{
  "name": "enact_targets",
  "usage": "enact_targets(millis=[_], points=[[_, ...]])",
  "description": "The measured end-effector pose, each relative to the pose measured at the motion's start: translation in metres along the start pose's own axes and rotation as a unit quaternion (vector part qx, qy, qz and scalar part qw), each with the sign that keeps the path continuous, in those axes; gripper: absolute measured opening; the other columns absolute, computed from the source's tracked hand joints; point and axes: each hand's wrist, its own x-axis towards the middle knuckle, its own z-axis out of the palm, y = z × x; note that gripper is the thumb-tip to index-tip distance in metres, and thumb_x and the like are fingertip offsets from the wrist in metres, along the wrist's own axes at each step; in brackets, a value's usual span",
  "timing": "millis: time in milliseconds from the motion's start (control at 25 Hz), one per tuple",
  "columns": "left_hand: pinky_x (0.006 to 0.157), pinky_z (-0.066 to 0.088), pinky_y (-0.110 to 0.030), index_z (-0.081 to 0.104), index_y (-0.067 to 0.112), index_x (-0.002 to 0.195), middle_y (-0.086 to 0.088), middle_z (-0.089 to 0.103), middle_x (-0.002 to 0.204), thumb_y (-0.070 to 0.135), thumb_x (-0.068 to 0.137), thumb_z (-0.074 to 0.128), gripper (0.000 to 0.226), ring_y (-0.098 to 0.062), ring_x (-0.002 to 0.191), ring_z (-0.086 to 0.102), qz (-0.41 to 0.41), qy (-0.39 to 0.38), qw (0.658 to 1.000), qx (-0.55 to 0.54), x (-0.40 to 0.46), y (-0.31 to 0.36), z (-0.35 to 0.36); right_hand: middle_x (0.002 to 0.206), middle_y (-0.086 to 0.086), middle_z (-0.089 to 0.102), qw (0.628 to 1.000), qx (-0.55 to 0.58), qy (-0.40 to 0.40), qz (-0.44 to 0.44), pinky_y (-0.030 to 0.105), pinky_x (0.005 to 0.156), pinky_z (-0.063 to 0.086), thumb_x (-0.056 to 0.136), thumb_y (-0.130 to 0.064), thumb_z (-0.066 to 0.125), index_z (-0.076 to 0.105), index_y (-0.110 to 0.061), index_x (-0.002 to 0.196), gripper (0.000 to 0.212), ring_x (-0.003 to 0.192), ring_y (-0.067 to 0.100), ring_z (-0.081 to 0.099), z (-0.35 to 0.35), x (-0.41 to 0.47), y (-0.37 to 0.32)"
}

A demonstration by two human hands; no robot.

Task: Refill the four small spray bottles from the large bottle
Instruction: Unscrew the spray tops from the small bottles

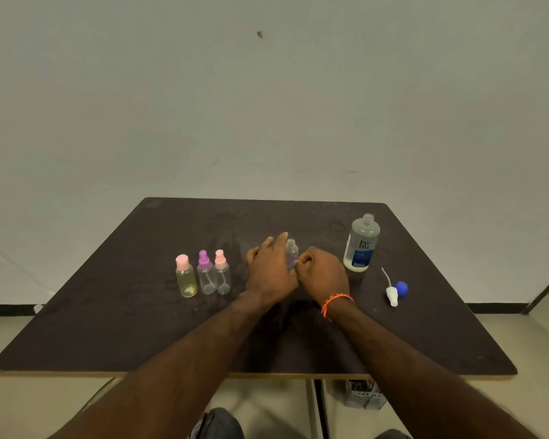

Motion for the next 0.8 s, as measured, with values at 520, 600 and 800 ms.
enact_targets(millis=[520, 600, 800], points=[[0.108, 0.022, -0.052, 0.067, 0.031, 0.13, -0.001, 0.044, 0.158, 0.058, 0.083, 0.063, 0.054, -0.027, 0.154, 0.019, -0.079, 0.061, 0.985, 0.143, -0.031, -0.096, -0.111, 0.126, 0.0, 0.066, 0.981, 0.06, -0.145, -0.118, 0.036, 0.1, 0.049, 0.076, -0.027, 0.081, 0.054, -0.016, 0.136, 0.067, 0.119, 0.019, 0.059, 0.059, -0.015, -0.079], [0.112, 0.019, -0.057, 0.073, 0.035, 0.123, -0.004, 0.034, 0.166, 0.065, 0.084, 0.062, 0.05, -0.029, 0.156, 0.012, -0.083, 0.018, 0.98, 0.181, -0.027, -0.102, -0.114, 0.132, 0.0, 0.063, 0.977, 0.064, -0.168, -0.114, 0.038, 0.103, 0.048, 0.074, -0.028, 0.083, 0.051, -0.017, 0.139, 0.074, 0.123, 0.02, 0.057, 0.069, -0.012, -0.087], [0.115, 0.016, -0.059, 0.076, 0.043, 0.114, -0.005, 0.03, 0.168, 0.059, 0.089, 0.066, 0.031, -0.029, 0.157, 0.009, -0.076, -0.001, 0.984, 0.159, -0.025, -0.101, -0.112, 0.109, -0.002, 0.071, 0.977, 0.09, -0.143, -0.134, 0.034, 0.084, 0.053, 0.082, -0.019, 0.07, 0.065, -0.022, 0.117, 0.036, 0.1, 0.019, 0.065, 0.08, -0.011, -0.096]])
